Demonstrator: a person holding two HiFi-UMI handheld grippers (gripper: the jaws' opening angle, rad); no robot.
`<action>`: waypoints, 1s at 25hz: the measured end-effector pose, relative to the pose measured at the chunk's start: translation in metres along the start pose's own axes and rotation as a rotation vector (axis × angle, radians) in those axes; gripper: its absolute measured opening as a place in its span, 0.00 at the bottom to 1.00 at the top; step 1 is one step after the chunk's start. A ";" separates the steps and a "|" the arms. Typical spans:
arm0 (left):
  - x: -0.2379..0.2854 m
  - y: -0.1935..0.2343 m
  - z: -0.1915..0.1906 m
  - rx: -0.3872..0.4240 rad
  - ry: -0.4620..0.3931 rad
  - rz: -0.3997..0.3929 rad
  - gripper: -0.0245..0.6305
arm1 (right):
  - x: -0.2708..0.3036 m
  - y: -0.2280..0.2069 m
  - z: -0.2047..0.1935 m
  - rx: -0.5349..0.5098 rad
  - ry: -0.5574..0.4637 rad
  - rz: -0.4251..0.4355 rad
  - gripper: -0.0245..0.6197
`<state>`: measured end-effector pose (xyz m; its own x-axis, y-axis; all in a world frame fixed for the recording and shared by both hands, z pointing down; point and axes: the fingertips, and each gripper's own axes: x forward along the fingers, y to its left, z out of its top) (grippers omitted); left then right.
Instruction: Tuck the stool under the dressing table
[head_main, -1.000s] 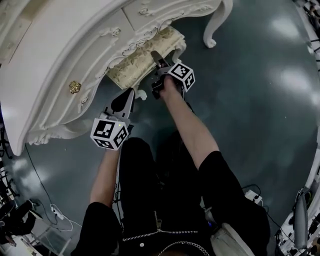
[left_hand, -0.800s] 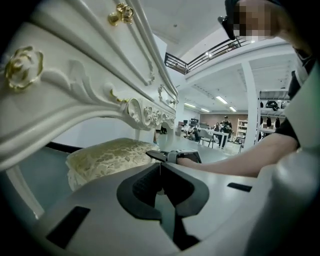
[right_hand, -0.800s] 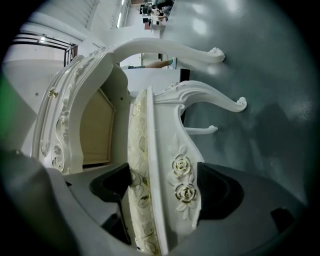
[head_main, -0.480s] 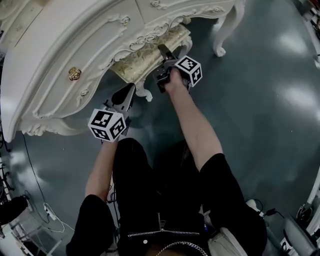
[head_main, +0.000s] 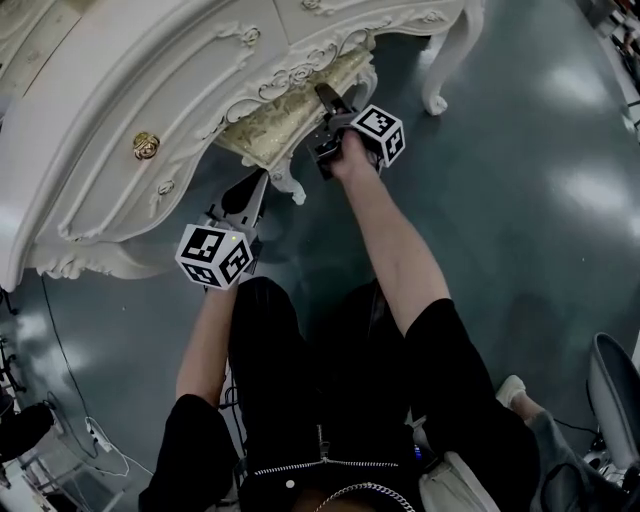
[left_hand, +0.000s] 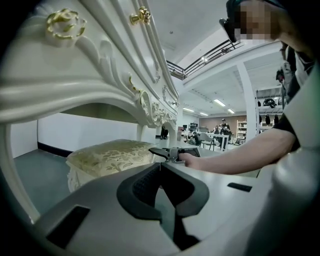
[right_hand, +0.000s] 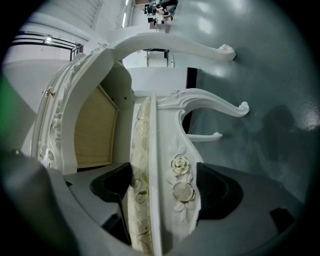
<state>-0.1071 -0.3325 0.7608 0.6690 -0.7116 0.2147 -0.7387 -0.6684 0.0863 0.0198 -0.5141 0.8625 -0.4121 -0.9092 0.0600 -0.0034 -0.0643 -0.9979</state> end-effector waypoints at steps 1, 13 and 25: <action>-0.001 0.001 0.000 0.006 0.000 0.001 0.07 | -0.001 0.000 0.000 -0.008 0.008 0.014 0.68; 0.002 -0.009 0.006 0.067 -0.015 -0.034 0.07 | -0.063 0.048 0.031 -0.972 0.065 -0.103 0.24; 0.012 -0.017 0.017 0.100 -0.026 -0.043 0.07 | -0.141 0.053 0.001 -1.590 0.236 -0.162 0.05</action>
<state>-0.0857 -0.3335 0.7451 0.7028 -0.6862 0.1874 -0.6982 -0.7159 -0.0029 0.0784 -0.3901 0.8008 -0.4364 -0.8458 0.3068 -0.8893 0.4574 -0.0040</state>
